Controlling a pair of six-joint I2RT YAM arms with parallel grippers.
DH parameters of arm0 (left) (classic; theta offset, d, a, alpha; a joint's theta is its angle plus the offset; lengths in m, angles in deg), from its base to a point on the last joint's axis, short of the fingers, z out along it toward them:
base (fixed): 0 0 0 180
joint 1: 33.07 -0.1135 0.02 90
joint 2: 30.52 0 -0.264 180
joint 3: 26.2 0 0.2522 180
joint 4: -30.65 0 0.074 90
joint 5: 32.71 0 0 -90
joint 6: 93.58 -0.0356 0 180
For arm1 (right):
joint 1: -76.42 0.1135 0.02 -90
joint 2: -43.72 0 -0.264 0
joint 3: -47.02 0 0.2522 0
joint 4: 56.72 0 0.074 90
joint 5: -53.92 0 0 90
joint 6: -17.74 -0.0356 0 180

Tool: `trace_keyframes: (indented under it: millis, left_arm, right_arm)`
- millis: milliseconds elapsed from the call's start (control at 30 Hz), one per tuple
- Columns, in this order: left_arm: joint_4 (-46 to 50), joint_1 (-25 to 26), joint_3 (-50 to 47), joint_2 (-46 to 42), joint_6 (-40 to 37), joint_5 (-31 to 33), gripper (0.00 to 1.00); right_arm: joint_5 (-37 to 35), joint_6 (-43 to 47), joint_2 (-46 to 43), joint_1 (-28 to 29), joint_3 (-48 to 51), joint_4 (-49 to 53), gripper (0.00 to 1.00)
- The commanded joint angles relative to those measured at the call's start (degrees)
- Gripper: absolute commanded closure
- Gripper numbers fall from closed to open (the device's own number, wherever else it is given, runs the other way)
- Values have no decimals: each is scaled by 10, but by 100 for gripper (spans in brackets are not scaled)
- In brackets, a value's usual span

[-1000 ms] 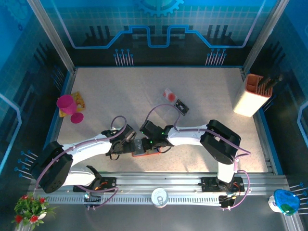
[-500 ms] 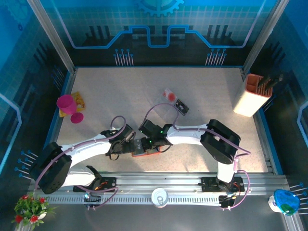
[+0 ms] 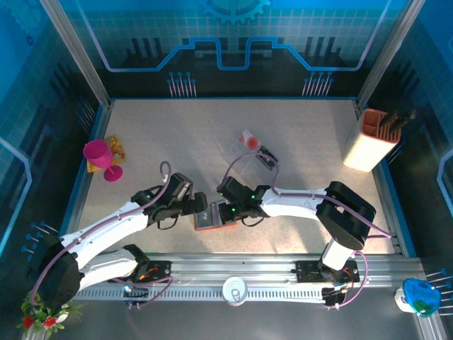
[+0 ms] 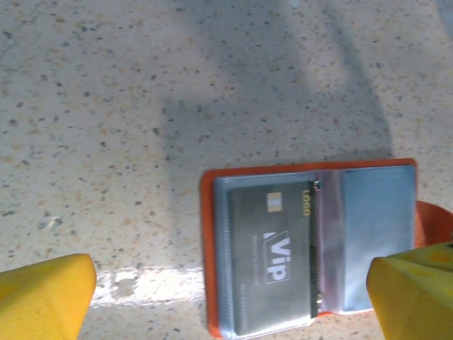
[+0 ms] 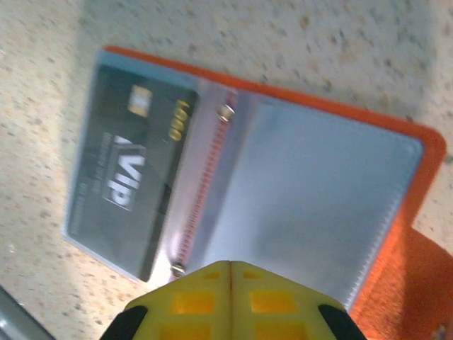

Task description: Put the credit cards into the card holder

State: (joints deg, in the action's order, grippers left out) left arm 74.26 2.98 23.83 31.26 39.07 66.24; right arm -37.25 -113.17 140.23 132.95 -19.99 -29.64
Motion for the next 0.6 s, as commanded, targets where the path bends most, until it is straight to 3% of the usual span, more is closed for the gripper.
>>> trace_keyframes:
  millis: [0,233,567]
  left_arm:
    - [-48,-8,-5,9,-20,-48,1]
    - [-140,-17,-36,35,-14,-95,1]
    - [-177,-16,-46,97,-13,-107,1]
  right_arm:
    - [-12,-6,-7,-11,23,-20,98]
    - [-2,-16,1,-30,81,-49,100]
    - [7,-27,-5,-39,124,-81,100]
